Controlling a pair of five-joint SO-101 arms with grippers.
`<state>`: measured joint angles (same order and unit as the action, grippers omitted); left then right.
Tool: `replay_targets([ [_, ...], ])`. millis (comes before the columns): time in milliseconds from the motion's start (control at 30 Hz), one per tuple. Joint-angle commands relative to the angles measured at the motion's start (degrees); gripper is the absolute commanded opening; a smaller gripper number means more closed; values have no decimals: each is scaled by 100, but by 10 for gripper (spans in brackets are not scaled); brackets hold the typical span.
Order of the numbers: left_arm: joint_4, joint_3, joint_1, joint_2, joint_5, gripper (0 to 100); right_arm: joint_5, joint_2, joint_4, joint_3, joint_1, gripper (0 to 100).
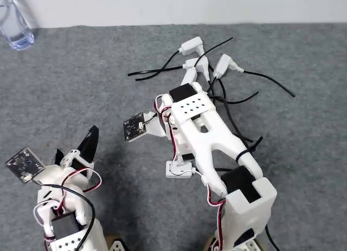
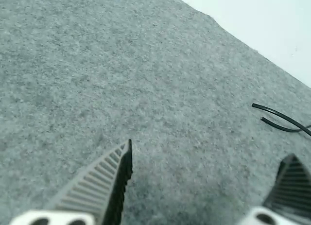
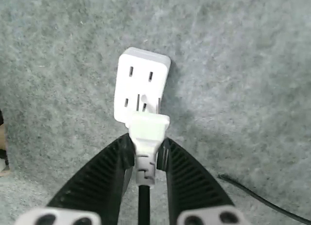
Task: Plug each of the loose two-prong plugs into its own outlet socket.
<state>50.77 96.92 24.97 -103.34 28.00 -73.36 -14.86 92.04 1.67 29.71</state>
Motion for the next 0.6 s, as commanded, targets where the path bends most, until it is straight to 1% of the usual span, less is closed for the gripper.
replay_targets([
  [0,53,-48,26,-53,-35,433,-44,66,92,343,101,8],
  [100,176,-48,-26,-26,-35,433,-35,75,92,352,163,8],
  [133,299,-48,-167,-35,-35,433,-35,84,92,360,145,8],
  [233,747,-48,-949,-44,-35,433,-9,295,92,352,92,9],
  [367,1327,-48,-2040,-53,-35,433,229,787,163,316,48,9],
  [467,1451,-48,-2453,-53,-35,433,264,1033,488,325,110,9],
  [567,1468,-48,-2655,-53,-53,433,492,1182,593,325,180,9],
])
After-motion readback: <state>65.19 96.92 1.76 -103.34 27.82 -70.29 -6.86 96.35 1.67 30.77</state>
